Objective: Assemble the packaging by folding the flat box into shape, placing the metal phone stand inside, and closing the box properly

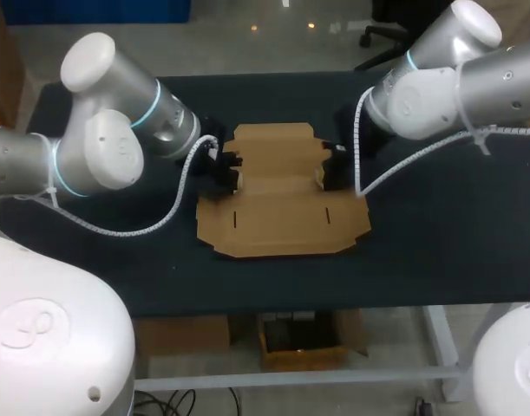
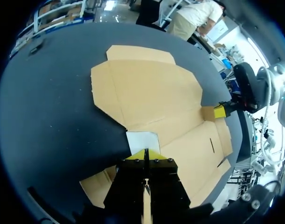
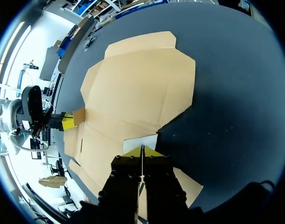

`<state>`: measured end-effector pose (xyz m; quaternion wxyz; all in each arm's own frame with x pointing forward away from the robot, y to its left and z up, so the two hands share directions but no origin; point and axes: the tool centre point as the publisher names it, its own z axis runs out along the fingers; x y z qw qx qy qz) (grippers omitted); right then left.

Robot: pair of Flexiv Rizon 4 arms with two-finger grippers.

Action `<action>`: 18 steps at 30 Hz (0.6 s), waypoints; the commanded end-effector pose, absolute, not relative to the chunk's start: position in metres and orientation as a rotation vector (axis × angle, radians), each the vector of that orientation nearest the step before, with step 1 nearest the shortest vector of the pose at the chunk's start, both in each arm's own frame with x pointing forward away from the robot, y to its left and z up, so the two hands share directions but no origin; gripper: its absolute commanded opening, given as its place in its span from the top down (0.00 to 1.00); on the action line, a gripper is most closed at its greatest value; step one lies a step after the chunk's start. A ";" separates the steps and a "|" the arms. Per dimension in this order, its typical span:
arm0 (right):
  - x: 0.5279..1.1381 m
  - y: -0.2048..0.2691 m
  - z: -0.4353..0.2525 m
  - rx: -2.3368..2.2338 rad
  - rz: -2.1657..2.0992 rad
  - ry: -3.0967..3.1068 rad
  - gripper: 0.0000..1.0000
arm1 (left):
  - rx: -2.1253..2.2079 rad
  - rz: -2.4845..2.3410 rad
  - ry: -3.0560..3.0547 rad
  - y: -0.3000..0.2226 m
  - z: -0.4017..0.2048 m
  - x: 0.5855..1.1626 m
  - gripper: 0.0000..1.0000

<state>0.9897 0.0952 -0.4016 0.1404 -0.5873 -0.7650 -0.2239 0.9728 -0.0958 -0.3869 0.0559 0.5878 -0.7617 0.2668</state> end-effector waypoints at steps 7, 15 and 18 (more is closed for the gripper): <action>0.995 0.105 -0.408 -1.722 -0.601 -2.227 1.00 | 1.813 0.773 -2.306 -0.103 -0.392 0.978 1.00; 0.995 0.109 -0.411 -1.742 -0.570 -2.235 1.00 | 1.825 0.741 -2.306 -0.107 -0.397 0.980 1.00; 0.995 0.110 -0.413 -1.750 -0.557 -2.237 1.00 | 1.826 0.733 -2.306 -0.108 -0.399 0.981 1.00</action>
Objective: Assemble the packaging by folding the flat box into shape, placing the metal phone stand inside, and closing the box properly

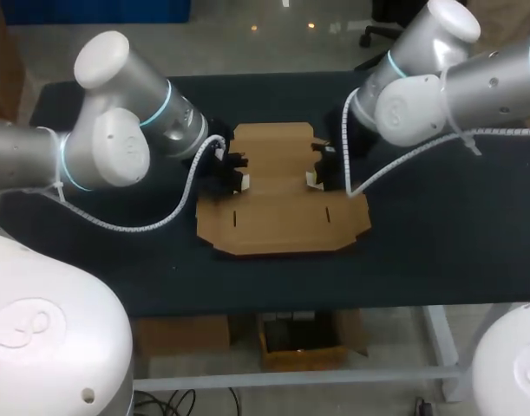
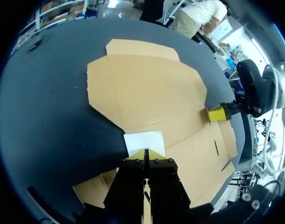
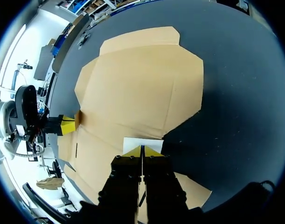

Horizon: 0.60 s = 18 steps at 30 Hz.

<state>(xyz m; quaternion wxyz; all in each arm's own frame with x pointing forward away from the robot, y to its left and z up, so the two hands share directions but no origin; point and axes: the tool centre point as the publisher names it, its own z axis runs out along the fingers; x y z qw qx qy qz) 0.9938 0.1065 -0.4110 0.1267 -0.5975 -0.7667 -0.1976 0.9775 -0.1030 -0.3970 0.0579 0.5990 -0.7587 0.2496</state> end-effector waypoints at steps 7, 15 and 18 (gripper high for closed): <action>0.995 0.112 -0.417 -1.774 -0.527 -2.235 1.00 | 1.840 0.711 -2.304 -0.111 -0.403 0.983 1.00; 0.996 0.113 -0.421 -1.792 -0.505 -2.230 1.00 | 1.858 0.687 -2.310 -0.114 -0.406 0.986 1.00; 0.996 0.113 -0.422 -1.793 -0.498 -2.228 1.00 | 1.854 0.669 -2.314 -0.116 -0.408 0.987 1.00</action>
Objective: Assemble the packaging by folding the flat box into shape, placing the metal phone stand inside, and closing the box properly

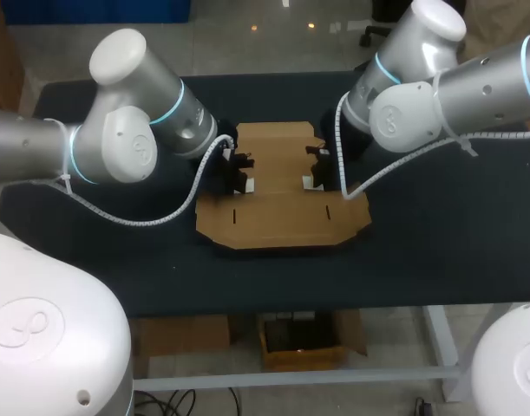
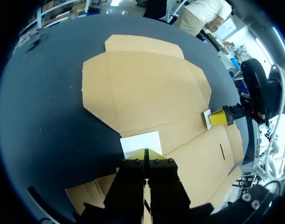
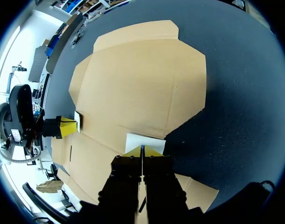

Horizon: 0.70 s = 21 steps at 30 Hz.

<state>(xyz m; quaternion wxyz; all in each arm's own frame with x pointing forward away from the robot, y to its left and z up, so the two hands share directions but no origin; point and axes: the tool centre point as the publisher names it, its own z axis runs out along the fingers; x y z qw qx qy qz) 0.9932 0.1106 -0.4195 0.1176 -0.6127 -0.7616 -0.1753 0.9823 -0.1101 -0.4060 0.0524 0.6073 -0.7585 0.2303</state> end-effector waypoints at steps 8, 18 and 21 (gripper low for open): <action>0.998 0.113 -0.426 -1.805 -0.471 -2.222 1.00 | 1.864 0.628 -2.302 -0.116 -0.415 0.990 1.00; 0.998 0.113 -0.428 -1.807 -0.454 -2.209 1.00 | 1.881 0.596 -2.288 -0.113 -0.417 0.989 1.00; 0.997 0.113 -0.425 -1.805 -0.462 -2.205 1.00 | 1.886 0.592 -2.287 -0.112 -0.415 0.987 1.00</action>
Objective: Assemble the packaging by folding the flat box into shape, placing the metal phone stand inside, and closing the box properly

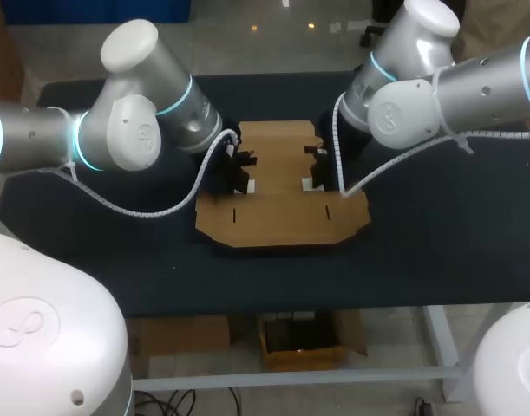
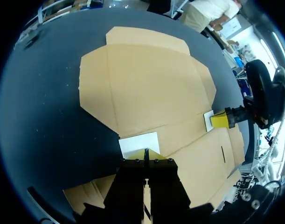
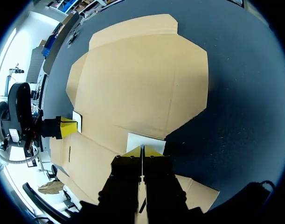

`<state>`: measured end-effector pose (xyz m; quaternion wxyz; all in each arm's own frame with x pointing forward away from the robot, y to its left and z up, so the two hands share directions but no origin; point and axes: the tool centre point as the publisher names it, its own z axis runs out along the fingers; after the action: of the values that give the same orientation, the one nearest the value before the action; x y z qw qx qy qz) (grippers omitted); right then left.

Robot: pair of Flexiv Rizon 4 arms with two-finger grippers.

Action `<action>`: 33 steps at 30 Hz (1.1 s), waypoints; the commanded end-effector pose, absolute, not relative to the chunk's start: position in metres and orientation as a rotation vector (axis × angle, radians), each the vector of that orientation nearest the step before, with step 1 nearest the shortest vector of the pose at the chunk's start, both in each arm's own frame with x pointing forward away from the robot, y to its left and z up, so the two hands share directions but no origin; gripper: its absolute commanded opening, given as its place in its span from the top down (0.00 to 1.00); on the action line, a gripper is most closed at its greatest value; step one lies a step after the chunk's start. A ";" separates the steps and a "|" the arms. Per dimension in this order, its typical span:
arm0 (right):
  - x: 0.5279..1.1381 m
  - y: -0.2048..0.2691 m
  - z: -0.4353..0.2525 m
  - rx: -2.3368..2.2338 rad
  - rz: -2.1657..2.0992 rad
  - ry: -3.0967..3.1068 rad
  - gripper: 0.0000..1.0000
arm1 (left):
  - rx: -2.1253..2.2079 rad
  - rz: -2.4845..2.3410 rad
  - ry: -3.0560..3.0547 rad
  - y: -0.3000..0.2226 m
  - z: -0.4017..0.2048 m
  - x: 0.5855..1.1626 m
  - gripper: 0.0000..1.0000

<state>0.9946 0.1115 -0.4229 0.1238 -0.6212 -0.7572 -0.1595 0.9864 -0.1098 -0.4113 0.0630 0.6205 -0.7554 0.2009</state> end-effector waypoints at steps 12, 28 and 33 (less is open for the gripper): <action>0.991 0.101 -0.406 -1.803 -0.541 -2.181 1.00 | 1.905 0.613 -2.304 -0.106 -0.395 0.982 1.00; 1.001 0.053 -0.379 -1.882 -0.568 -2.086 1.00 | 1.961 0.620 -2.258 -0.080 -0.361 0.988 1.00; 1.002 0.037 -0.368 -1.899 -0.592 -2.076 1.00 | 1.980 0.617 -2.237 -0.070 -0.351 0.988 1.00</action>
<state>1.0063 0.0458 -0.3763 0.1298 -0.6559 -0.7158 -0.2013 0.9921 -0.0755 -0.3604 0.0485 0.6467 -0.7329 0.2055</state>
